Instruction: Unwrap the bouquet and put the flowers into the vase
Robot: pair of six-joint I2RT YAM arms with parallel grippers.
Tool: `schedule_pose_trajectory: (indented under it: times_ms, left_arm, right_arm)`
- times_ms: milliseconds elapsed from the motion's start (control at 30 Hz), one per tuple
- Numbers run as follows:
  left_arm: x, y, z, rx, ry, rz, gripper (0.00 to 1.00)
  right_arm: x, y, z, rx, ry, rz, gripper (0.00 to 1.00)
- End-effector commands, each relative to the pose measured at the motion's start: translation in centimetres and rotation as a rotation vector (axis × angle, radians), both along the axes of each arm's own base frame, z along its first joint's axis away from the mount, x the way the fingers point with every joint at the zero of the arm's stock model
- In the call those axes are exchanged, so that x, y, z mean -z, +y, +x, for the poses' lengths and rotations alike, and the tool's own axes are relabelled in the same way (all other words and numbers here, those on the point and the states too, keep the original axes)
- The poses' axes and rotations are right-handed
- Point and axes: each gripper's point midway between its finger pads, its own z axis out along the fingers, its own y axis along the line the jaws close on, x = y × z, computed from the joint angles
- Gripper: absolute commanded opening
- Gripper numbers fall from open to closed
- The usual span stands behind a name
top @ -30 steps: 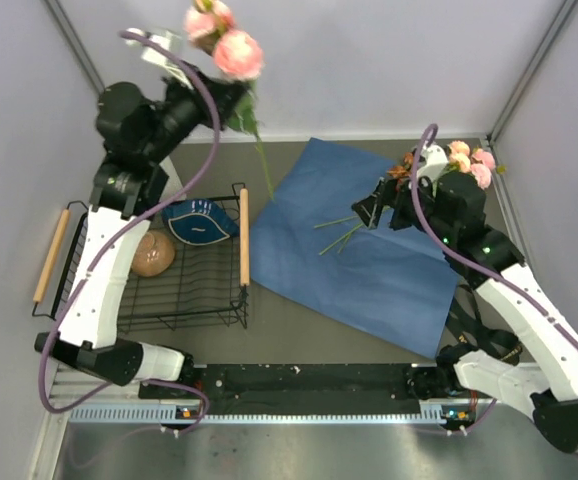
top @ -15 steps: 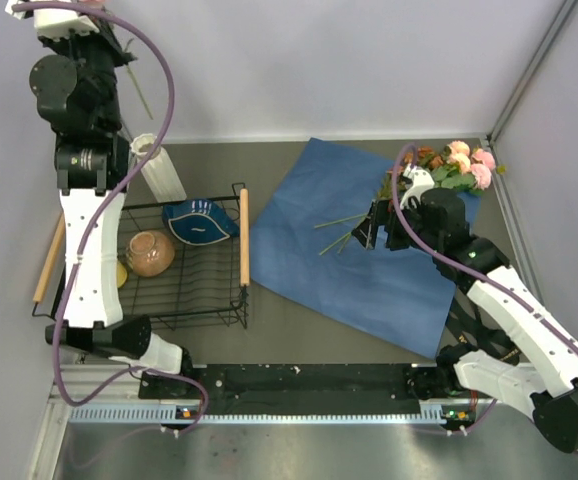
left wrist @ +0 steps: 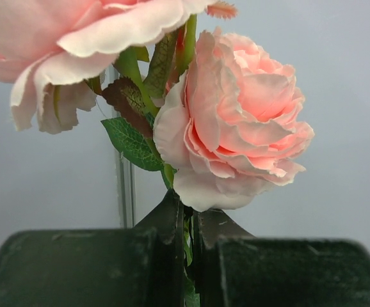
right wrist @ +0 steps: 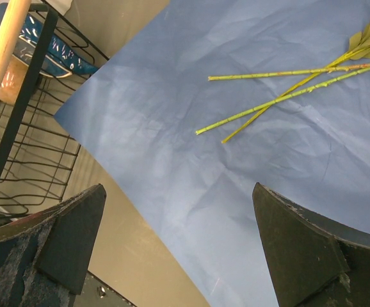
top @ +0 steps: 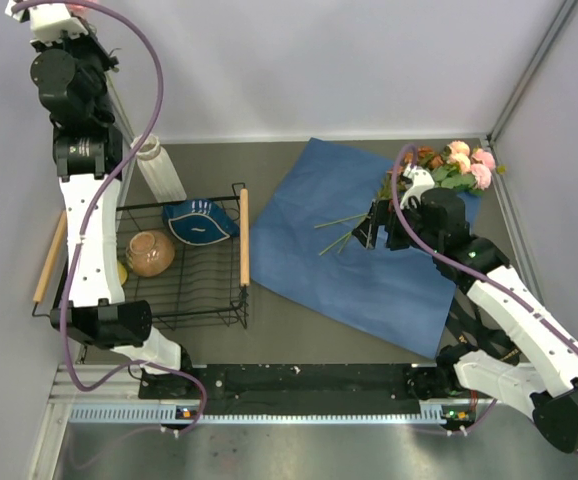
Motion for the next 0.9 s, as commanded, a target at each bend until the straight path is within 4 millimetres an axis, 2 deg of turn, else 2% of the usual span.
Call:
schedule_pose_trajectory:
  times_ms: [0,333,633,867]
  left_arm:
    - [-0.7,0.4,-0.8,-0.007,-0.043,-0.013,0.0]
    - [1.5,0.7,0.0,-0.006,-0.028,-0.047,0.0]
    - [4.2,1.3,1.4,-0.031,-0.005,-0.087,0.0]
    - [7.4,2.1,2.1,-0.074,0.03,-0.109,0.0]
  right_arm:
    - [-2.3,-0.1,0.8,0.007,-0.063,0.017,0.99]
    - [-1.7,0.0,0.9,0.006,-0.049,0.011,0.99]
    - [-1.3,-0.1,0.8,0.01,-0.042,0.007,0.99]
    - [-0.7,-0.2,0.6,0.011,-0.033,0.004,0.99]
